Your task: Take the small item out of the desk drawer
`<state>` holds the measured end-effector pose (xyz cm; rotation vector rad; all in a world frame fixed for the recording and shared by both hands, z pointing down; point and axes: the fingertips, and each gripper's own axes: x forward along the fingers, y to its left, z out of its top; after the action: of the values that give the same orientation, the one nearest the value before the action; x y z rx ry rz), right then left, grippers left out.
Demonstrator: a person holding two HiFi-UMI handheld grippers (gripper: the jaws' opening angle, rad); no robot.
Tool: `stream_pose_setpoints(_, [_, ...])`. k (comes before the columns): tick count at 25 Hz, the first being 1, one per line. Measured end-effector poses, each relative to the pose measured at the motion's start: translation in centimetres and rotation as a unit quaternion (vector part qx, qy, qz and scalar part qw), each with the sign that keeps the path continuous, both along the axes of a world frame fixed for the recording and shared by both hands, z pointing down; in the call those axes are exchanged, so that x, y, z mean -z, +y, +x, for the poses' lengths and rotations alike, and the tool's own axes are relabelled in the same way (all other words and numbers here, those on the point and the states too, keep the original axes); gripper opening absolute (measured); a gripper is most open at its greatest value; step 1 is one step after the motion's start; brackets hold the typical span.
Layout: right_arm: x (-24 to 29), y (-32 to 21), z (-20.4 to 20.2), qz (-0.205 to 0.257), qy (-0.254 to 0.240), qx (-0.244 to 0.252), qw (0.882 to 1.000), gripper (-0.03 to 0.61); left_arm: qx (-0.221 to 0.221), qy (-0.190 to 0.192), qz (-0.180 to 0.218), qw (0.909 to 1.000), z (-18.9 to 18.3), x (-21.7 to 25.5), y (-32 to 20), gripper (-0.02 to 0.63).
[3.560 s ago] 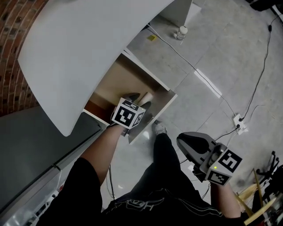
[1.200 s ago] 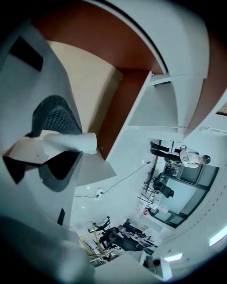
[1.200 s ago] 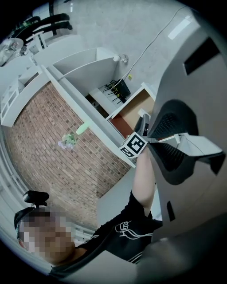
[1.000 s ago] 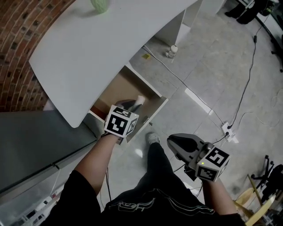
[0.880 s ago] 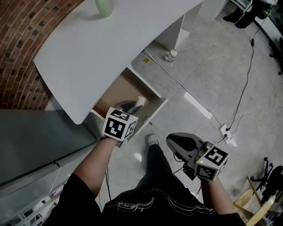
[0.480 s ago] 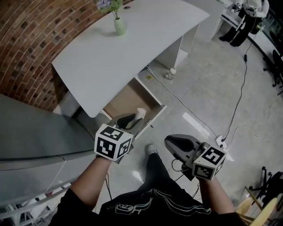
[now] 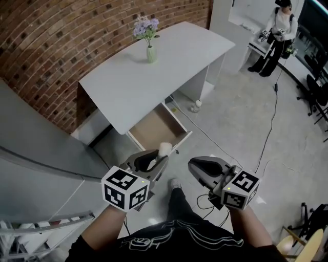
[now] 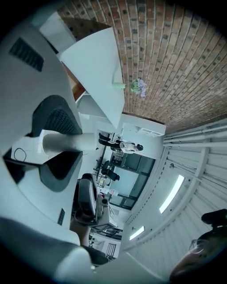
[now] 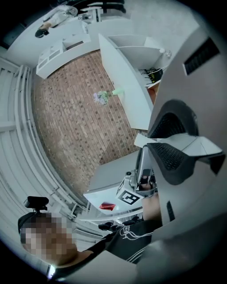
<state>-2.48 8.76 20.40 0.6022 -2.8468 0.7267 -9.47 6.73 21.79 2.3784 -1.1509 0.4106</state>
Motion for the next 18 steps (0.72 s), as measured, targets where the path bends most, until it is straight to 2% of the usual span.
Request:
stream_pose_setpoints(3, [1.6,1.8,-0.1,0.024,-0.009,-0.008,1.000,0.061,-0.001,0.026,0.016,0.9995,0.2,2.7,3.2,0.137])
stream_pose_setpoints(8, [3.8,4.2,0.1,0.037,-0.035,-0.021,0.998,0.060,-0.006,0.060,0.045,0.9972,0.9,6.3,6.9,0.138])
stream_pose_setpoints(18, [5.4,7.3,0.1,0.064,-0.041,-0.020,0.997,0.057,-0.012,0.089,0.077,0.9930,1.6,9.0,10.2,0.138])
